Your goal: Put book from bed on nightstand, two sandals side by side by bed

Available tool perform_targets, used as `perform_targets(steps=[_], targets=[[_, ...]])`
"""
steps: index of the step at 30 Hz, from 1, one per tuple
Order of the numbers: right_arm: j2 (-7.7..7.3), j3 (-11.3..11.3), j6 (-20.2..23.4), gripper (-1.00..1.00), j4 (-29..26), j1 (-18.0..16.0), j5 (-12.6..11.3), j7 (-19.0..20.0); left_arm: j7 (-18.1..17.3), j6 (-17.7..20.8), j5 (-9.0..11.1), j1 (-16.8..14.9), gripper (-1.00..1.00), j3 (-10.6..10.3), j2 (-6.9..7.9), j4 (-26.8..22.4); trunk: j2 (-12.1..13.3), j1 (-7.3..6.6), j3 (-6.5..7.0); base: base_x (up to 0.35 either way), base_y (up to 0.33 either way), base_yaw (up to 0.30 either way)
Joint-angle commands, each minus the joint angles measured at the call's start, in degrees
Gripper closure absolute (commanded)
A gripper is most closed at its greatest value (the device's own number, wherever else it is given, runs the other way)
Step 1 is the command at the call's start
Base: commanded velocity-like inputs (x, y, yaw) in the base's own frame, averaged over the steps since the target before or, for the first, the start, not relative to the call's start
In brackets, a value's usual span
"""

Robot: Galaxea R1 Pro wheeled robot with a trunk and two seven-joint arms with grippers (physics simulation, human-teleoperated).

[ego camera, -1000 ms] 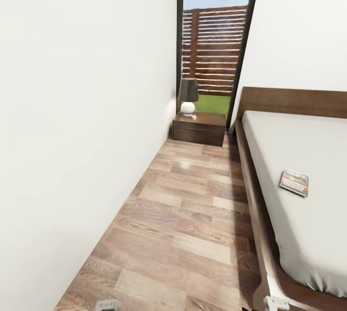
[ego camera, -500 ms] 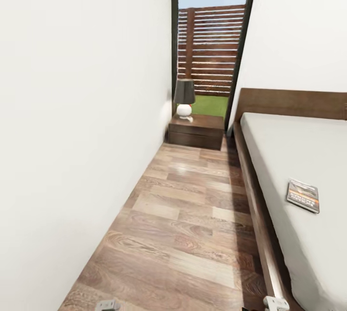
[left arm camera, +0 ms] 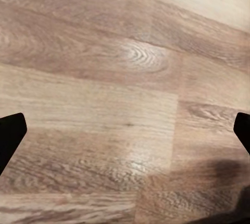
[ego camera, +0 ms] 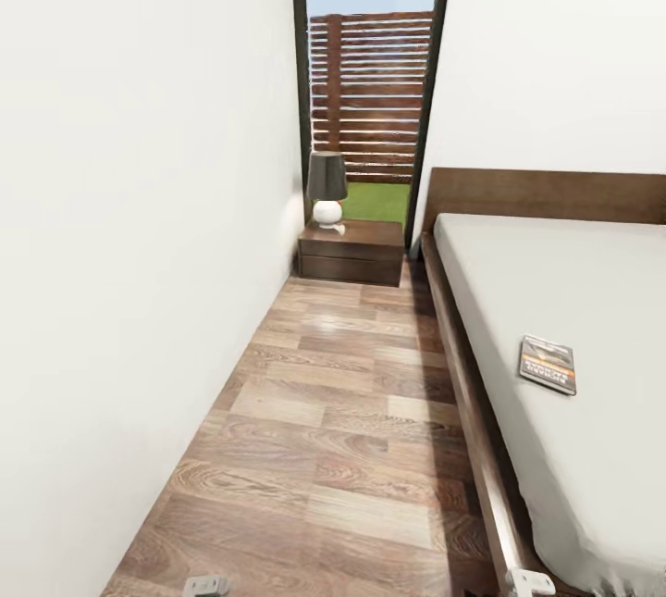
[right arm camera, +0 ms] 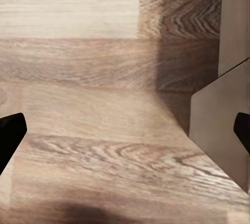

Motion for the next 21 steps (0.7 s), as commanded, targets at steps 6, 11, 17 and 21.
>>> perform_targets(steps=[6,11,17,21], targets=[[0.0,-0.49,-0.23,-1.0,0.05,-0.03,0.6,0.23,-0.12,-0.24,-0.61,-0.03,-1.0,0.43,0.02,0.05,-0.02,-0.01,-0.05,0.019,0.039,-0.012],[0.0,-0.48,-0.23,-1.0,0.05,-0.04,0.6,0.23,-0.11,-0.25,-0.61,-0.03,-1.0,0.43,0.02,0.05,-0.02,-0.01,-0.05,0.099,0.159,-0.001],[0.0,-0.5,-0.23,-1.0,0.05,-0.04,0.6,0.23,-0.11,-0.27,-0.55,-0.03,-1.0,0.43,0.02,0.05,-0.02,-0.01,-0.05,0.034,0.028,0.0],[0.0,-0.5,-0.23,-1.0,0.05,-0.04,0.6,0.23,-0.11,-0.24,-0.55,-0.03,-1.0,0.43,0.02,0.05,-0.02,-0.01,-0.05,0.146,0.085,0.0]])
